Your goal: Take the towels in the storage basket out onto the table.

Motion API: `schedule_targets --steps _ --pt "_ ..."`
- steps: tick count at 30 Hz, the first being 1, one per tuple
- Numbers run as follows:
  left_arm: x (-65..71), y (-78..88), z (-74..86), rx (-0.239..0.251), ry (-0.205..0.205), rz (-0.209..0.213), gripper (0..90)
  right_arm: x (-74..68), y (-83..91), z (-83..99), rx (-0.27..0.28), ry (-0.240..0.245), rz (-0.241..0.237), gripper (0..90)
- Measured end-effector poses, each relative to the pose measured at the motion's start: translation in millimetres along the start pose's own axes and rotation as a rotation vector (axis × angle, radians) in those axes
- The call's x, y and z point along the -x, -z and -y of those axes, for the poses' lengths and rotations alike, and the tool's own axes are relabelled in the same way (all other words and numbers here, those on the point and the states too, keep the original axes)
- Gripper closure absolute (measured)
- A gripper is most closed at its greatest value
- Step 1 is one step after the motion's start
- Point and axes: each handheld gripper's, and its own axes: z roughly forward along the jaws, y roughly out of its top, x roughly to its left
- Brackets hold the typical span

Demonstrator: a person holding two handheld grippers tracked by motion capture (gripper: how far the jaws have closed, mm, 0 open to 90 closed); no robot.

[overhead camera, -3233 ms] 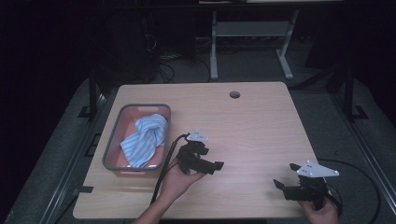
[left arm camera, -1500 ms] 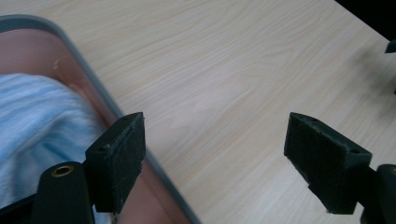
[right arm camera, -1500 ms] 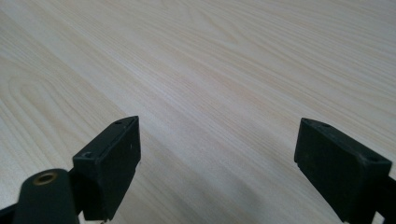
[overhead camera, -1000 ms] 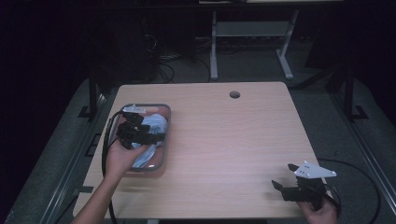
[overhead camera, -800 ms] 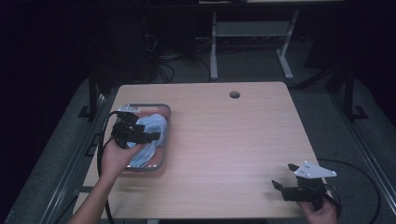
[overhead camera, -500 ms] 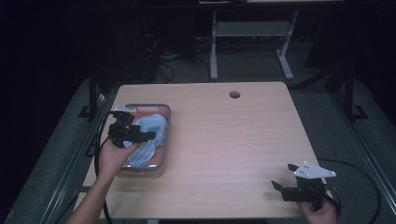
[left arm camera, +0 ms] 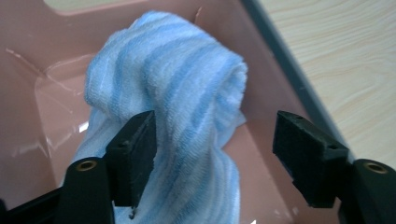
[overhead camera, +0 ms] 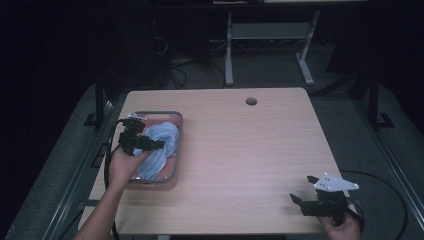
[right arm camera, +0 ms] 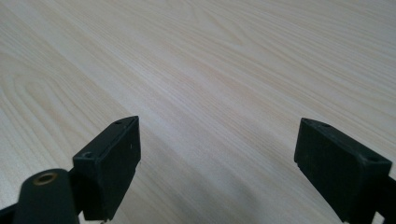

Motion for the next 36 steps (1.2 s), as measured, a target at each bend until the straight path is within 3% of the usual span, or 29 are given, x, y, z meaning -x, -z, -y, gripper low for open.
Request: schedule_targets --steps 4,10,11,15,19,21,25,36 --pt "-2.4 -6.7 -1.7 -0.025 0.019 -0.002 31.3 -1.2 -0.4 -0.5 -0.001 0.004 -0.001 14.1" --pt "-3.6 -14.3 -2.4 -0.064 0.021 -0.030 44.6 -1.9 -0.9 -1.4 -0.001 0.005 -0.006 14.1" --pt "-4.3 -16.1 -2.5 -0.077 0.018 -0.043 50.8 -2.4 -1.1 -1.8 0.000 0.008 -0.005 14.1" --pt "-4.8 -19.7 -2.2 -0.100 0.039 -0.070 54.3 -2.8 -1.1 -1.8 0.000 0.010 -0.005 14.1" --pt "-5.5 -21.0 -2.2 -0.107 0.033 -0.069 64.5 -2.4 -1.1 -2.0 0.003 0.007 -0.004 14.2" --pt "-4.9 -21.2 -2.1 -0.116 0.009 -0.062 68.9 -3.2 -1.2 -2.2 0.002 0.004 -0.005 14.2" --pt "-3.9 -15.4 -0.5 -0.100 -0.004 -0.058 76.8 -3.6 -2.3 -2.1 -0.005 0.008 -0.006 14.1" --pt "-1.3 13.4 6.2 -0.001 -0.018 -0.036 78.2 -3.9 -1.3 -2.6 0.006 0.008 0.004 14.1"
